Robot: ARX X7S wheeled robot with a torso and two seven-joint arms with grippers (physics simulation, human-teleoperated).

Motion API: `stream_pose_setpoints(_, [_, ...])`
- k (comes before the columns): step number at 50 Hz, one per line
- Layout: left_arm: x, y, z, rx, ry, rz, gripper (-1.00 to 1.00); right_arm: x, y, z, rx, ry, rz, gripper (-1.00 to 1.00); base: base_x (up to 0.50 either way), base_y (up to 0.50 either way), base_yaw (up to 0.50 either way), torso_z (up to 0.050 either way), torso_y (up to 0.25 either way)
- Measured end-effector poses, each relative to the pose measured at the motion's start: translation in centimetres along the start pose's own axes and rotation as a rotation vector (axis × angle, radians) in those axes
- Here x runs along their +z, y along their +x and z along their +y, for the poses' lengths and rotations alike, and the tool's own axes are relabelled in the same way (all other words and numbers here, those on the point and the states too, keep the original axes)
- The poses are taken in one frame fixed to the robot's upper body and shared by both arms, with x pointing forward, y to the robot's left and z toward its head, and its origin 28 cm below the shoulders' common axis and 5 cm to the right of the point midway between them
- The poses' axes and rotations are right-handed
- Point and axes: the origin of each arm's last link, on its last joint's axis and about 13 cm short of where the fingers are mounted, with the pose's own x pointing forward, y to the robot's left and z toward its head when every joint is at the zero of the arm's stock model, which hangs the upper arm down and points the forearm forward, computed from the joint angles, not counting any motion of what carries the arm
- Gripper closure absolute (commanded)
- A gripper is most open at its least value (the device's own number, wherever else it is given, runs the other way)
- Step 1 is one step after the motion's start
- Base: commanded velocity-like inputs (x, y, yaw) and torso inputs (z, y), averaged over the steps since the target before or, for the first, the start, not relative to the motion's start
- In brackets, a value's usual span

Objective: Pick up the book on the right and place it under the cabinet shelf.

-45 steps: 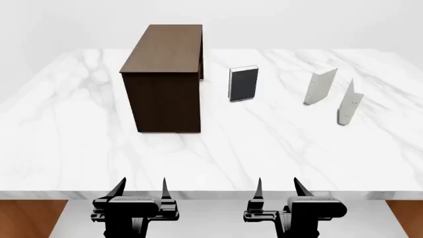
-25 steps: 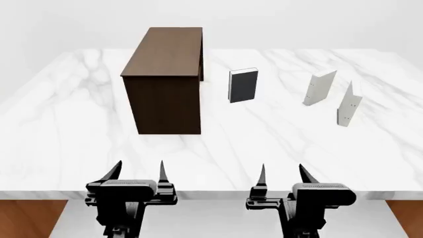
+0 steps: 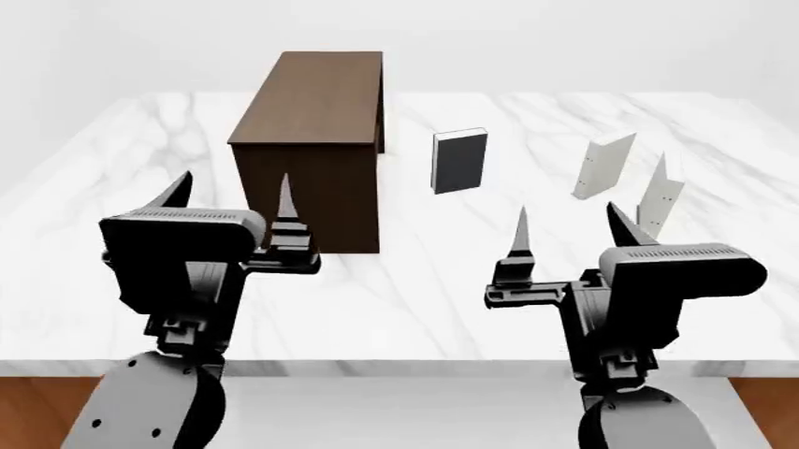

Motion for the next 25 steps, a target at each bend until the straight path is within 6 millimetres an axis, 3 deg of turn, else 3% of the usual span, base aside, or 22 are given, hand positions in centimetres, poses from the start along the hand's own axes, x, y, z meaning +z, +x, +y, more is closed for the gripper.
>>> stream_pose_setpoints(9, [2.8,1.2,0.2,-0.002,0.020,-0.058,-1.00,2.9,1.3,-0.5,-0.005,-0.019,-0.067,-1.00,0.00,0.00,0.00,0.000,0.000])
stream_pose_setpoints(25, [5.6,1.7,0.6,-0.001,0.053,-0.117,-1.00,6.6,2.1,-1.2,-0.020,-0.034,-0.152,-1.00,0.00,0.00,0.00,0.000,0.000])
